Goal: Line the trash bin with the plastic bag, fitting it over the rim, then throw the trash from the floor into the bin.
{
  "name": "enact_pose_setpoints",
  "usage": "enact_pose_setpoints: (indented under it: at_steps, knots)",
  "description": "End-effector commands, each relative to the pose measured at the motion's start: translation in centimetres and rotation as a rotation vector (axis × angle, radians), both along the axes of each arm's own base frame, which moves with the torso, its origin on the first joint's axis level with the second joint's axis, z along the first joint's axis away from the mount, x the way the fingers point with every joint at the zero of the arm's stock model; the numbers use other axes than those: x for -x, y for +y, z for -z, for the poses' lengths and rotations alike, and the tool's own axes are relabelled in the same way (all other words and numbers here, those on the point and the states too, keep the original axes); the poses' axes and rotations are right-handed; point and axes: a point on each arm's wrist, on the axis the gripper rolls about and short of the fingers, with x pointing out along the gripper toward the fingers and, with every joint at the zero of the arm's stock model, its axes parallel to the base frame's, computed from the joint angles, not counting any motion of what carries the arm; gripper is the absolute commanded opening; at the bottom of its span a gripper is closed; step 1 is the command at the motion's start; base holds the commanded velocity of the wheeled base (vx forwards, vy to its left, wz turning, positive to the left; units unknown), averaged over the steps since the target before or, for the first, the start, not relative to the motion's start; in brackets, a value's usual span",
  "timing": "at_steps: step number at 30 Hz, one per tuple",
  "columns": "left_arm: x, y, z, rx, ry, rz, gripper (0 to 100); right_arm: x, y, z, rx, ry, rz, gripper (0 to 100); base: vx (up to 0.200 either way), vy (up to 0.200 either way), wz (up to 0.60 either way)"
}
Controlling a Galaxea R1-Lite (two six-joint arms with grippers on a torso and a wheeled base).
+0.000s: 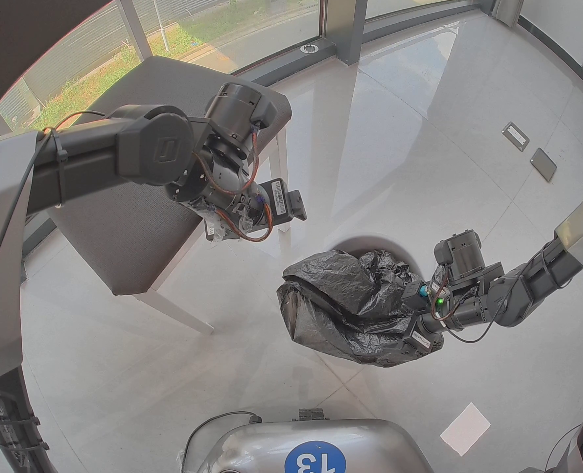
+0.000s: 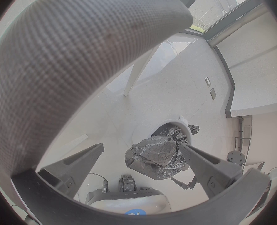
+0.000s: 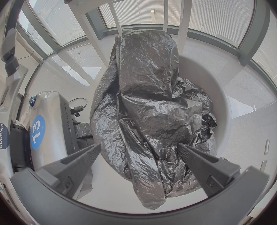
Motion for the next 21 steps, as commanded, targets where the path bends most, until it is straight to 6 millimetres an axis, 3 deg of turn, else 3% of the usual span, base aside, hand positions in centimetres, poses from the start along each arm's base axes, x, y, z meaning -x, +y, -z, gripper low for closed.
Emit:
enact_pose_setpoints:
  at_steps: [1,21]
  knots:
    - [0.3,0.2,-0.7,0.008,-0.014,-0.001,100,-0.7,0.0,0.7,0.003,0.010,0.007,100,0.000,0.000,0.00]
    - [0.9,0.6,-1.4,0.014,-0.025,-0.003,100,-2.3,-0.4,0.2,-0.007,-0.029,0.045,100,0.000,0.000,0.00]
